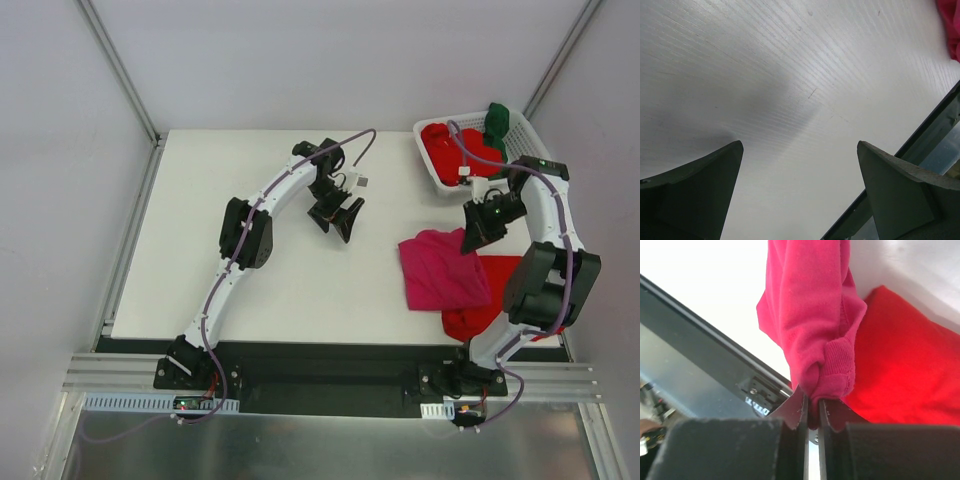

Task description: Fold and stack the t-shirts

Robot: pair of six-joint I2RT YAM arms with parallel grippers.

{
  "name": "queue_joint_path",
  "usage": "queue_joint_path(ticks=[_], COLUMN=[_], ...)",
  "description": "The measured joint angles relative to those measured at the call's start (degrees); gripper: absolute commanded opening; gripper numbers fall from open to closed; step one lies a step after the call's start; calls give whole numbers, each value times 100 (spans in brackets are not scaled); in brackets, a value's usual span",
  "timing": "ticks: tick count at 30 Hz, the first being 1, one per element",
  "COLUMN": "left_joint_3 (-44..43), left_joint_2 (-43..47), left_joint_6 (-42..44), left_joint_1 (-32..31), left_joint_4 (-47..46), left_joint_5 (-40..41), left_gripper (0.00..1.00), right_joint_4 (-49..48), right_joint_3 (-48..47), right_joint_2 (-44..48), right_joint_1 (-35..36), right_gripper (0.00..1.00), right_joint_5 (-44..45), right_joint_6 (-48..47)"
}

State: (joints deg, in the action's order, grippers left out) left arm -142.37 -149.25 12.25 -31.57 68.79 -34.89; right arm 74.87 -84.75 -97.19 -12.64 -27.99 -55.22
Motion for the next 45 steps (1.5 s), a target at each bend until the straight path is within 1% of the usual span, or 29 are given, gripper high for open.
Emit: queue_joint_path(ticks=[7,11,14,20,25,37,45], left_joint_3=[-85,-96,-96,-96,-96,-96,-96], left_joint_2=[0,0,0,0,0,0,0], left_joint_6=[24,33,35,35,35,39,42], left_joint_1=[0,0,0,0,0,0,-2], left_joint_4=[-2,0,0,0,0,0,0], left_joint_5=[0,0,0,0,0,9,55], left_gripper=[99,99,99,99,99,99,99], right_joint_4=[46,44,42,39,37,37,35], right_joint_3=[-437,-525,-487,-48,190,79,74], right_joint_2=[109,90,87,87,85,-105,-341], right_joint_1=[-164,-291,-354,-468,-706,-1344,-1617], right_gripper=[1,1,1,1,1,1,1], right_joint_5=[146,291,474,855,1200,1770,1856], right_joint_6=[-125,-256,-413,-774,-1088,-1528,-1576])
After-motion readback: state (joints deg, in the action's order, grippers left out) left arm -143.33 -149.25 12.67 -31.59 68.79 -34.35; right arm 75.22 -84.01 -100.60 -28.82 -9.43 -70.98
